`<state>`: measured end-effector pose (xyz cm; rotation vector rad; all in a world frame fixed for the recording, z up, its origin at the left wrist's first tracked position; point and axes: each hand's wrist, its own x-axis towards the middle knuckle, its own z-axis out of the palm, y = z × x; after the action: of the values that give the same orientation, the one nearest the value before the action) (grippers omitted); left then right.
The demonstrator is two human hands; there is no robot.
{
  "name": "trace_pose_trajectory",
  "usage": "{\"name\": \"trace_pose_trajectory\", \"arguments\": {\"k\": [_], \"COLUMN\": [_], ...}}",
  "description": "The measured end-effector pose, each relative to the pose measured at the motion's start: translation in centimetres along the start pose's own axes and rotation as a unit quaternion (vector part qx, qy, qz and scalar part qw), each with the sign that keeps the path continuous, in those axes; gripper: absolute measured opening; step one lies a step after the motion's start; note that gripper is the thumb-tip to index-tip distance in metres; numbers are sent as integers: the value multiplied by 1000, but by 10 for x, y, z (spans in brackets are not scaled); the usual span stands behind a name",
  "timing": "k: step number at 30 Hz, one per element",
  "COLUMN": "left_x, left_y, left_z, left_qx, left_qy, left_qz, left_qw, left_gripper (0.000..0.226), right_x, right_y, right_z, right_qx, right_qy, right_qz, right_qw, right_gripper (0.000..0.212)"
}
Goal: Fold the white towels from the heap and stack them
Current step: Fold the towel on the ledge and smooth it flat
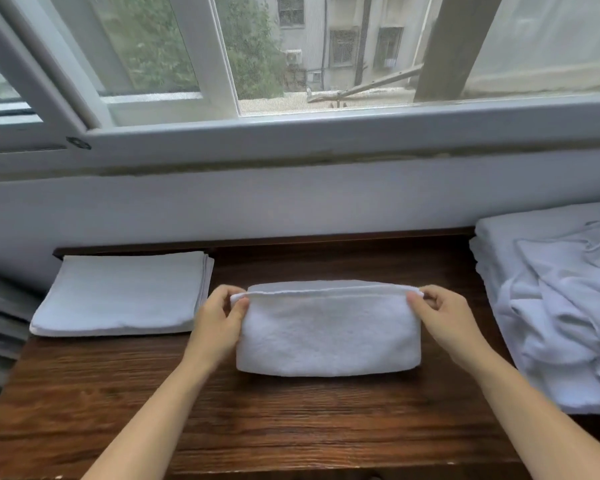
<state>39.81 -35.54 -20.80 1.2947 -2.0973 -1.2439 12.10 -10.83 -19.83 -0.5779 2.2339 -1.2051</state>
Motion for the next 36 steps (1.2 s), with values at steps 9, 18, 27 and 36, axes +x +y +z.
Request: {"name": "trace_pose_trajectory", "arguments": {"k": [9, 18, 27, 36], "left_x": [69, 71, 74, 26], "left_y": [-18, -20, -31, -22], "left_z": [44, 55, 65, 137], "left_qx": [125, 74, 219, 359], "left_qy": [2, 85, 113, -129], "left_qz": [-40, -33, 4, 257], "left_qw": [991, 993, 969, 888], "left_gripper": [11, 6, 28, 67], "right_x": [68, 77, 75, 27], "right_y": [18, 29, 26, 15], "right_z": [36, 48, 55, 171], "right_qx": [-93, -87, -88, -348], "right_qy": [21, 62, 87, -65], "right_qz": [53, 71, 89, -224], "right_qw": [994, 992, 988, 908], "right_gripper": [13, 21, 19, 62]}}
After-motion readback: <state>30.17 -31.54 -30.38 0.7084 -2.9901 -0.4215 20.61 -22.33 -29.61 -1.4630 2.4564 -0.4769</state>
